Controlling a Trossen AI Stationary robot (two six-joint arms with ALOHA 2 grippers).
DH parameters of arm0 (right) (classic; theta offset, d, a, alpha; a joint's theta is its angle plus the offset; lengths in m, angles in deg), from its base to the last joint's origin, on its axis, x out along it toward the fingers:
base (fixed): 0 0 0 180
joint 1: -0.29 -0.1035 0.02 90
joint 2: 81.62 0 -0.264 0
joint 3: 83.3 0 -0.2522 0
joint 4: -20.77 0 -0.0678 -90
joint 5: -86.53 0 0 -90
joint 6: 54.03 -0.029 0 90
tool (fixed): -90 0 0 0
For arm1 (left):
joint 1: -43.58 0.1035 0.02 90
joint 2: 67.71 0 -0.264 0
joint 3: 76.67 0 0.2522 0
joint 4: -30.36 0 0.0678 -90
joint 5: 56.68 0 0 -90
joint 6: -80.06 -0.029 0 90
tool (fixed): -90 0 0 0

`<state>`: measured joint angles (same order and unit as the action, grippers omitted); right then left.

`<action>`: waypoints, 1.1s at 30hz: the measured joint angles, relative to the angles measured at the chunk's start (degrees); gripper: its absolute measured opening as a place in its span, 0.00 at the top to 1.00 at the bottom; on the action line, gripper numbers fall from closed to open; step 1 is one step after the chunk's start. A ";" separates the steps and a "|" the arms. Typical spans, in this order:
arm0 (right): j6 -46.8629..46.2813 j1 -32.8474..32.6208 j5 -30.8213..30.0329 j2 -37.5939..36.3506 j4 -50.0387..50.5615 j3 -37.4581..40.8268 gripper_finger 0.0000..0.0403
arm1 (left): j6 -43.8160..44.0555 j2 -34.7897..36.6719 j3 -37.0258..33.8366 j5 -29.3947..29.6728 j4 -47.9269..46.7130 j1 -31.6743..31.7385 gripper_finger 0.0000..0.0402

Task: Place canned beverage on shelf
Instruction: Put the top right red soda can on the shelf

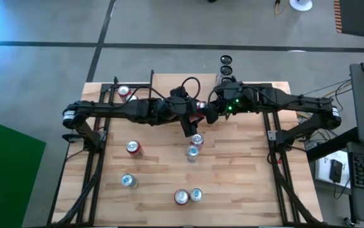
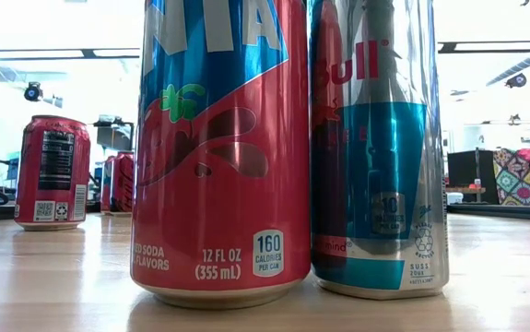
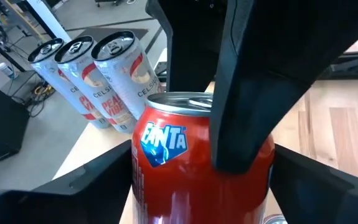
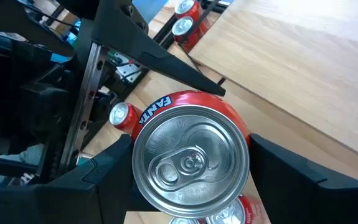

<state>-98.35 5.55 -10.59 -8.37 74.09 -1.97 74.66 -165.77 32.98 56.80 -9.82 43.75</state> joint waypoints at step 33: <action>18.95 -5.92 -12.24 -7.90 -5.36 -6.45 0.19 | 4.94 -1.91 0.01 -21.37 17.57 16.28 0.29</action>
<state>-79.40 -0.37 -22.83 -16.27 68.73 -8.41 79.60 -167.68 32.98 35.43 7.75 60.03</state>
